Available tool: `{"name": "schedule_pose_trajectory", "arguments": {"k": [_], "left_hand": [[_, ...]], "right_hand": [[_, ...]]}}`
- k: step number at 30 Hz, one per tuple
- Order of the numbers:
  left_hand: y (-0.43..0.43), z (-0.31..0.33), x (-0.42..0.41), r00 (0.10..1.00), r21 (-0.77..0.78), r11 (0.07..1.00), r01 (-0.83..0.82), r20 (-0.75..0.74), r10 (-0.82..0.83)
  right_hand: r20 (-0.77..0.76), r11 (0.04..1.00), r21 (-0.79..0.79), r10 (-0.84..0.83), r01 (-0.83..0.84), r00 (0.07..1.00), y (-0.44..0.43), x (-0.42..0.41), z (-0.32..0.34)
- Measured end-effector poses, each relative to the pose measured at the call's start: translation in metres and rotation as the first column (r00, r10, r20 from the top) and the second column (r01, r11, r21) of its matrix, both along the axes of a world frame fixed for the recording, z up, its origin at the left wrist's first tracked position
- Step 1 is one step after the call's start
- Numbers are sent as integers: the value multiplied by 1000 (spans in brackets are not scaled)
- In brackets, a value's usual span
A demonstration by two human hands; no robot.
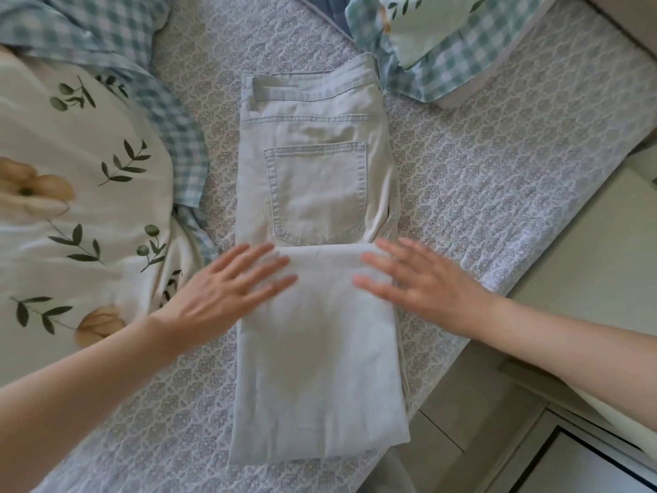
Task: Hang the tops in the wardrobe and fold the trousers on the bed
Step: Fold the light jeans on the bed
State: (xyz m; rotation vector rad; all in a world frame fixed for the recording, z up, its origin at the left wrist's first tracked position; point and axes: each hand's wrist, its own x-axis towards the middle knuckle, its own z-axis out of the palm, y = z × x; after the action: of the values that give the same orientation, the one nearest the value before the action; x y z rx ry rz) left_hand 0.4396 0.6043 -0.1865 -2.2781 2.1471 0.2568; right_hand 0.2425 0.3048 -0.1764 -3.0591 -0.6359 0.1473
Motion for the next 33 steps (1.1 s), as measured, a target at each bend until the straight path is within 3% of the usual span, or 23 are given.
{"name": "schedule_pose_trajectory", "arguments": {"k": [3,9,13,23,33], "left_hand": [[13,-12,-4,965,176,951,256,11,-262],[2,-34,2,966,165,952,258,-13,-260],[4,-42,7,965,151,953,263,-53,-258],[4,-36,3,977,177,963,205,22,-213],[19,-4,-27,956,319,917,241,-240,-168]], "right_hand": [[9,957,-150,254,-250,967,2,-6,-16],[-63,917,-170,354,-360,933,-11,12,-43],[-109,935,-112,326,-338,939,-15,15,-48],[-207,957,-105,245,-271,947,-2,20,-33],[-364,976,24,212,-219,907,19,-6,3]]}}
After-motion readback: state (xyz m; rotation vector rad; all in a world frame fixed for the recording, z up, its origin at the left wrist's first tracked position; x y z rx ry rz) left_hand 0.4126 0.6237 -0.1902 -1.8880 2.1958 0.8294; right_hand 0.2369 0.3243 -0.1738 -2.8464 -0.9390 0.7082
